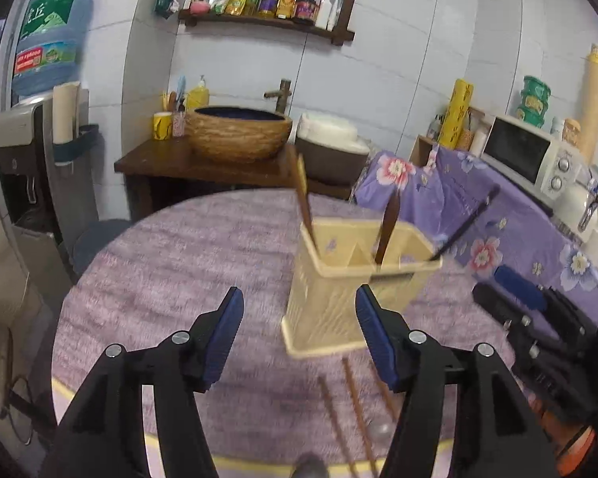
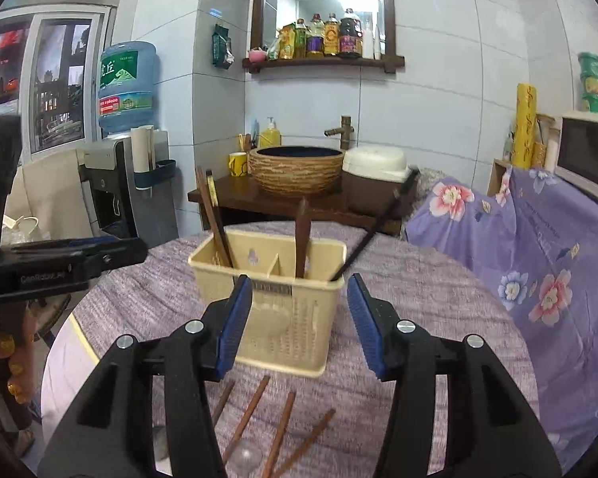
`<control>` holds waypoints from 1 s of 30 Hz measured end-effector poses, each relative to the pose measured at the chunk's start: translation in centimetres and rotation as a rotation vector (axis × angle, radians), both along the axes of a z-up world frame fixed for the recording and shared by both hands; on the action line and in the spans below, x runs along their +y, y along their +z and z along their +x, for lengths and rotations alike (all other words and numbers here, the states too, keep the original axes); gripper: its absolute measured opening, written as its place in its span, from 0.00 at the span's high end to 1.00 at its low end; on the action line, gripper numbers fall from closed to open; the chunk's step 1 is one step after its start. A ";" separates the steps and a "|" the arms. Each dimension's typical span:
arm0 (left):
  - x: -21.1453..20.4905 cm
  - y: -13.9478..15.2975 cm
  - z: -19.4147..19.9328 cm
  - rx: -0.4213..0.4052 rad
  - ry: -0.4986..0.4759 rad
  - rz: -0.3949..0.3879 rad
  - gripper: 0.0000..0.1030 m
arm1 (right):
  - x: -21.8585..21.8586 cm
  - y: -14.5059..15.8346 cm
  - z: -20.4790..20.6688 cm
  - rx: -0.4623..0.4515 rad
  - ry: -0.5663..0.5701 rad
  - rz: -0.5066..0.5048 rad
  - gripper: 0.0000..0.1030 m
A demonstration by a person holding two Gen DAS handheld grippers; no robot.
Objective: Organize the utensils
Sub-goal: 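Grasp the steel spoon with the left tool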
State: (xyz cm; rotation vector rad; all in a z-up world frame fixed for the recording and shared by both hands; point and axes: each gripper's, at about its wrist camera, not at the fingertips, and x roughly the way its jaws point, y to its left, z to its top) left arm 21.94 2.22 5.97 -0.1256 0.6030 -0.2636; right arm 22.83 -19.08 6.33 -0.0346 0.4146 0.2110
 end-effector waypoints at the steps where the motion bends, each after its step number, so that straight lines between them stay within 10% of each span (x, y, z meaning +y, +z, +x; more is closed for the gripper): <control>1: 0.2 -1.0 -0.7 0.025 0.002 0.002 0.43 | -0.3 -0.6 -0.4 0.018 -0.005 0.007 0.51; 11: -0.5 -9.8 -5.2 0.232 -0.048 0.109 0.40 | -2.2 -7.4 -3.9 0.173 -0.053 0.060 0.51; 30: -3.9 -13.7 -6.1 0.277 -0.113 0.232 0.53 | -3.1 -8.8 -5.2 0.219 -0.057 0.103 0.51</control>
